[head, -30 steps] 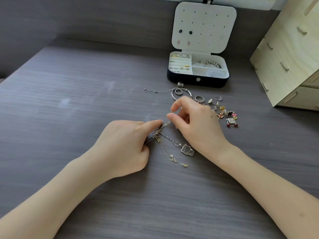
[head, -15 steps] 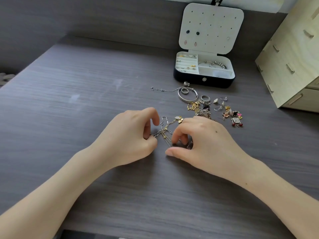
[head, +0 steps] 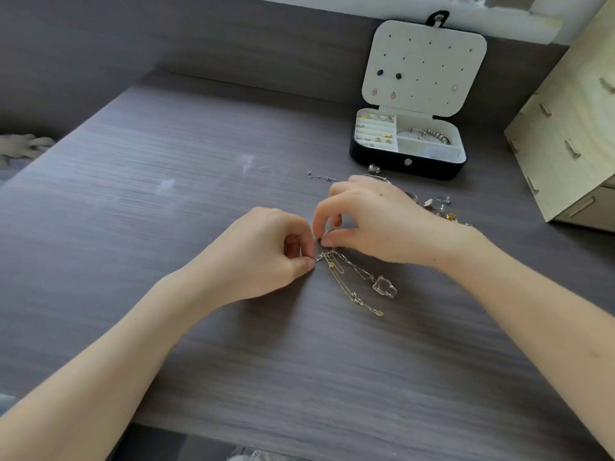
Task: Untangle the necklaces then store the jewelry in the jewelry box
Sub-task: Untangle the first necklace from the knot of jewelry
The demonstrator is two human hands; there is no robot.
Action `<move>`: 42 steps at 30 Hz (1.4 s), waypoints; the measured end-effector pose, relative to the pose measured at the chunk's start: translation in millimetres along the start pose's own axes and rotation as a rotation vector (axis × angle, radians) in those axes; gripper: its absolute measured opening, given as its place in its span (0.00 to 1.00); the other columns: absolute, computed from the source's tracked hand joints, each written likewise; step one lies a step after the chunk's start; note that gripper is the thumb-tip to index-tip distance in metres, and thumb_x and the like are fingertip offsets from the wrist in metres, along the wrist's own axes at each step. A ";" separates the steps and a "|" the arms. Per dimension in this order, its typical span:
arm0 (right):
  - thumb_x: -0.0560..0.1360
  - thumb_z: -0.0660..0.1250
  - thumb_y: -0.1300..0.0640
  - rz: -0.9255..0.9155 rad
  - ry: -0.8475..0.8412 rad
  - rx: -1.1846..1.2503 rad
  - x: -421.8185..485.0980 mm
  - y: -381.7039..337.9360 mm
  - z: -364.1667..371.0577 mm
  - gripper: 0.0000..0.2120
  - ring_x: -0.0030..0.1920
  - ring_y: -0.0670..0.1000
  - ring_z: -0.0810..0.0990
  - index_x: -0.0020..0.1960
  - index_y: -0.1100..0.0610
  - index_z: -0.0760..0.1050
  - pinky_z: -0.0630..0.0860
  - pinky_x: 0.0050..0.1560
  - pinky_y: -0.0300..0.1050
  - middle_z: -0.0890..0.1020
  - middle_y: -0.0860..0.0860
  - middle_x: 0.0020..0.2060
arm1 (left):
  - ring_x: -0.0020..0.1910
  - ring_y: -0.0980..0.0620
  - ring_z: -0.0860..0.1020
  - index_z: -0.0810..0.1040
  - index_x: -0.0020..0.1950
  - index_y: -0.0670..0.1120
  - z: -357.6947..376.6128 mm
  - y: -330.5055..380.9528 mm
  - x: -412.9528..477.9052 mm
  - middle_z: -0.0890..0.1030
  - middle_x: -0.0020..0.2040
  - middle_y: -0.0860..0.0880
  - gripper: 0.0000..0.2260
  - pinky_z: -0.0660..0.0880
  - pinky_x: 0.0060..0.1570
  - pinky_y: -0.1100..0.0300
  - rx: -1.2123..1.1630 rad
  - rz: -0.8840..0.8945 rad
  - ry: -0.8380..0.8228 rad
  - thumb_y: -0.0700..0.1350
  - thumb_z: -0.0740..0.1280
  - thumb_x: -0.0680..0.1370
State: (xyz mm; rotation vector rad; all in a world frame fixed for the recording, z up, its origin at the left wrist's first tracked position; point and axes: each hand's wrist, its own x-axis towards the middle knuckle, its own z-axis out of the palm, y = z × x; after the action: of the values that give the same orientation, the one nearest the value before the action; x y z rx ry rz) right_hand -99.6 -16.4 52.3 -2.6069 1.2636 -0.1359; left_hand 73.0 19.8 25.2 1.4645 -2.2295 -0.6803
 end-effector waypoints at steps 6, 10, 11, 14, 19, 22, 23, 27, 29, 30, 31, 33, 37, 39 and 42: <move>0.77 0.65 0.53 -0.124 -0.124 -0.093 7.5 4.1 -3.1 0.02 0.45 0.45 0.63 0.45 0.50 0.75 0.60 0.45 0.37 0.70 0.42 0.41 | 0.33 0.60 0.73 0.76 0.34 0.55 -0.7 -0.5 -0.2 0.76 0.31 0.56 0.09 0.64 0.33 0.69 0.012 -0.009 -0.051 0.44 0.71 0.72; 0.77 0.65 0.57 -0.108 -0.044 0.103 -7.3 8.6 -5.8 0.06 0.45 0.43 0.65 0.42 0.49 0.70 0.62 0.48 0.31 0.71 0.38 0.39 | 0.34 0.60 0.72 0.76 0.38 0.53 -1.2 0.8 -0.9 0.77 0.34 0.56 0.05 0.66 0.35 0.66 0.030 -0.017 -0.072 0.45 0.69 0.73; 0.77 0.65 0.58 -0.092 -0.028 0.153 -11.7 9.3 -7.1 0.06 0.45 0.40 0.66 0.42 0.49 0.71 0.62 0.47 0.29 0.71 0.38 0.39 | 0.35 0.60 0.72 0.76 0.38 0.53 -1.3 1.1 -1.0 0.76 0.34 0.56 0.05 0.66 0.36 0.66 0.036 -0.016 -0.075 0.46 0.69 0.74; 0.77 0.64 0.60 -0.058 -0.002 0.248 -22.5 8.0 -9.8 0.05 0.42 0.34 0.69 0.43 0.52 0.72 0.63 0.43 0.26 0.72 0.38 0.37 | 0.36 0.60 0.73 0.74 0.38 0.55 -1.2 1.4 -1.3 0.76 0.34 0.56 0.06 0.66 0.36 0.67 0.062 -0.006 -0.082 0.46 0.68 0.74; 0.76 0.64 0.65 -0.040 0.021 0.450 -27.4 2.3 -9.5 0.10 0.36 0.38 0.71 0.41 0.52 0.72 0.66 0.39 0.30 0.75 0.42 0.34 | 0.35 0.60 0.73 0.75 0.38 0.53 -0.3 2.0 -1.7 0.75 0.33 0.57 0.04 0.66 0.35 0.66 0.091 0.009 -0.057 0.46 0.68 0.72; 0.76 0.64 0.66 -0.039 0.040 0.513 -25.8 1.5 -8.3 0.08 0.35 0.41 0.72 0.41 0.54 0.72 0.67 0.39 0.31 0.77 0.44 0.34 | 0.36 0.60 0.73 0.76 0.38 0.52 0.2 3.8 -2.6 0.75 0.34 0.56 0.03 0.66 0.36 0.66 0.102 0.014 -0.033 0.49 0.69 0.72; 0.76 0.64 0.65 -0.041 0.045 0.522 -25.0 1.3 -7.5 0.08 0.36 0.41 0.72 0.41 0.55 0.73 0.68 0.39 0.32 0.77 0.45 0.34 | 0.37 0.59 0.73 0.76 0.38 0.52 0.6 4.0 -2.7 0.75 0.35 0.56 0.04 0.66 0.36 0.67 0.108 0.020 -0.027 0.50 0.69 0.71; 0.76 0.64 0.64 -0.054 0.052 0.547 -20.3 0.3 -5.4 0.07 0.36 0.43 0.72 0.42 0.55 0.73 0.69 0.39 0.34 0.77 0.45 0.35 | 0.39 0.58 0.72 0.73 0.39 0.54 4.3 1.3 -1.7 0.73 0.39 0.57 0.08 0.64 0.38 0.67 0.110 0.065 0.027 0.55 0.70 0.70; 0.76 0.64 0.64 -0.066 0.045 0.555 -16.5 -0.7 -5.1 0.07 0.36 0.43 0.73 0.43 0.54 0.73 0.69 0.38 0.34 0.78 0.45 0.35 | 0.42 0.57 0.71 0.76 0.43 0.54 6.4 0.9 0.2 0.74 0.41 0.57 0.10 0.65 0.42 0.70 0.071 0.080 0.055 0.57 0.67 0.67; 0.76 0.64 0.64 -0.072 0.041 0.558 -14.4 -1.3 -5.1 0.07 0.36 0.44 0.73 0.43 0.54 0.73 0.68 0.38 0.34 0.79 0.46 0.36 | 0.42 0.57 0.70 0.77 0.45 0.53 7.6 1.9 0.6 0.74 0.42 0.58 0.11 0.64 0.43 0.72 0.052 0.086 0.058 0.57 0.66 0.67; 0.76 0.64 0.64 -0.077 0.039 0.561 -12.1 -1.9 -5.0 0.06 0.36 0.46 0.74 0.44 0.55 0.74 0.68 0.38 0.33 0.80 0.47 0.35 | 0.41 0.59 0.70 0.77 0.44 0.54 8.5 3.0 1.3 0.74 0.41 0.58 0.09 0.64 0.43 0.73 0.028 0.089 0.063 0.56 0.67 0.68; 0.76 0.65 0.64 -0.085 0.046 0.568 -7.7 -3.2 -6.0 0.05 0.34 0.43 0.72 0.44 0.56 0.74 0.68 0.37 0.32 0.79 0.46 0.35 | 0.39 0.60 0.71 0.77 0.40 0.54 8.5 5.3 2.0 0.75 0.39 0.57 0.03 0.63 0.39 0.73 -0.038 0.079 0.076 0.49 0.71 0.72; 0.76 0.66 0.63 -0.075 0.099 0.559 1.7 -2.5 -5.3 0.05 0.33 0.40 0.71 0.44 0.54 0.74 0.67 0.36 0.31 0.76 0.44 0.34 | 0.33 0.64 0.73 0.77 0.40 0.47 3.8 5.0 2.8 0.78 0.35 0.55 0.05 0.64 0.34 0.71 -0.187 -0.010 0.085 0.40 0.67 0.75; 0.76 0.66 0.61 -0.038 0.128 0.547 4.1 0.4 -0.8 0.04 0.35 0.40 0.72 0.46 0.53 0.75 0.67 0.36 0.31 0.76 0.43 0.36 | 0.38 0.61 0.77 0.77 0.42 0.46 1.5 3.3 3.4 0.82 0.37 0.55 0.04 0.69 0.40 0.65 -0.241 -0.036 0.092 0.40 0.66 0.76; 0.75 0.67 0.57 0.005 0.129 0.407 0.7 9.2 7.5 0.04 0.40 0.46 0.75 0.50 0.52 0.76 0.69 0.41 0.36 0.77 0.42 0.38 | 0.41 0.57 0.79 0.75 0.42 0.47 0.9 1.5 3.9 0.83 0.38 0.54 0.06 0.74 0.47 0.59 -0.294 -0.066 0.106 0.40 0.64 0.78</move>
State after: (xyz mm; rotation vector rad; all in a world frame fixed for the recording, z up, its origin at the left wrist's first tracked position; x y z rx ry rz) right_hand -104.7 -21.2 42.7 -2.2732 1.1400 -0.5118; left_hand 69.9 16.8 25.6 1.3957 -1.9149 -0.8873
